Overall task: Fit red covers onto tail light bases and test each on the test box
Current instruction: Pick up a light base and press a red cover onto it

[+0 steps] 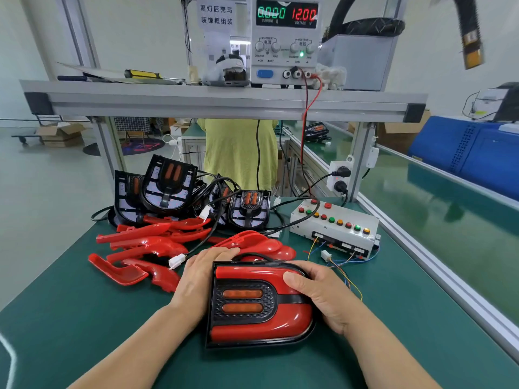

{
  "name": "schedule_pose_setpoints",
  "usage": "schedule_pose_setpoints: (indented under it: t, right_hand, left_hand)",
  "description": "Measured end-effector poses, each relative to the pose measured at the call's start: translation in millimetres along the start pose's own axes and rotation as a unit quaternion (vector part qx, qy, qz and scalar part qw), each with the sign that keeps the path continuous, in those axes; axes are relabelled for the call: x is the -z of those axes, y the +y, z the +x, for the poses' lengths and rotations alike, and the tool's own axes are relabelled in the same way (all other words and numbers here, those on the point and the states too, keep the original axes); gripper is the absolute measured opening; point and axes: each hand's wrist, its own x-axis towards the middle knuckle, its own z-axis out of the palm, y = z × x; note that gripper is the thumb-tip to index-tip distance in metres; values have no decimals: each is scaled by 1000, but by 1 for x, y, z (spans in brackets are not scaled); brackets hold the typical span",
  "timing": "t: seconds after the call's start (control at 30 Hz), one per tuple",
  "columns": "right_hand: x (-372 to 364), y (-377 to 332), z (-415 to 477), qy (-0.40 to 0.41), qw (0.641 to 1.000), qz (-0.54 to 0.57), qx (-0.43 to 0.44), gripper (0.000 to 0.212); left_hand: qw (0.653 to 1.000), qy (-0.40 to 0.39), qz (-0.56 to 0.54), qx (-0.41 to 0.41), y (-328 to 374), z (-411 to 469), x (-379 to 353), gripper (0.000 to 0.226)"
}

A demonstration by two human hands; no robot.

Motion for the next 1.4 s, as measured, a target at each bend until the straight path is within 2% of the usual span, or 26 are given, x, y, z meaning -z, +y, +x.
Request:
schedule_pose_setpoints:
  t: [0.1, 0.2, 0.27, 0.33, 0.43, 0.47, 0.53, 0.63, 0.73, 0.8, 0.9, 1.13, 1.23, 1.4]
  right_hand:
    - [-1, -4, 5, 5, 1000, 4, -7, 54]
    - [-2, -7, 8, 13, 1000, 2, -13, 35]
    - [-3, -7, 10, 23, 1000, 6, -17, 33]
    - [-4, -5, 10, 31, 999, 12, -18, 35]
    - [-5, -2, 9, 30, 999, 15, -12, 34]
    - [-5, -1, 9, 31, 999, 17, -9, 34]
    - [-6, 1, 8, 37, 999, 20, 0, 34]
    - [-6, 2, 6, 36, 999, 25, 8, 33]
    - [-6, 2, 4, 37, 999, 30, 12, 34]
    - [-6, 2, 3, 45, 998, 30, 13, 36]
    - [-7, 1, 2, 50, 998, 26, 17, 37]
    - [-8, -2, 0, 50, 998, 24, 16, 35]
    - [-9, -2, 0, 54, 998, 27, 14, 39]
    - [-10, -2, -1, 57, 998, 29, 14, 40]
  left_hand:
    - [998, 6, 64, 5, -7, 4, 7, 23]
    - [982, -5, 180, -50, -10, 1, 19, 53]
    - [987, 33, 155, -4, -10, 2, 27, 57]
    - [990, 95, 89, 48, -5, 2, 30, 50]
    - [985, 138, 9, 103, 3, -3, 25, 22]
    - [987, 123, 6, 107, 6, -5, 22, 16]
    - [990, 83, 5, 110, 10, -8, 15, 19]
    - [988, 66, -64, 120, 13, -8, 8, 46]
    - [976, 37, -159, 146, 12, -7, 6, 56]
    - [963, 6, -220, 154, 13, -9, 7, 57]
    - [958, -20, -243, 150, 12, -12, 6, 49]
    - [950, -29, -274, 147, 6, -15, 7, 45]
    - [946, -33, -287, 146, 6, -17, 6, 52]
    - [923, -19, -347, 165, 8, -18, 1, 45]
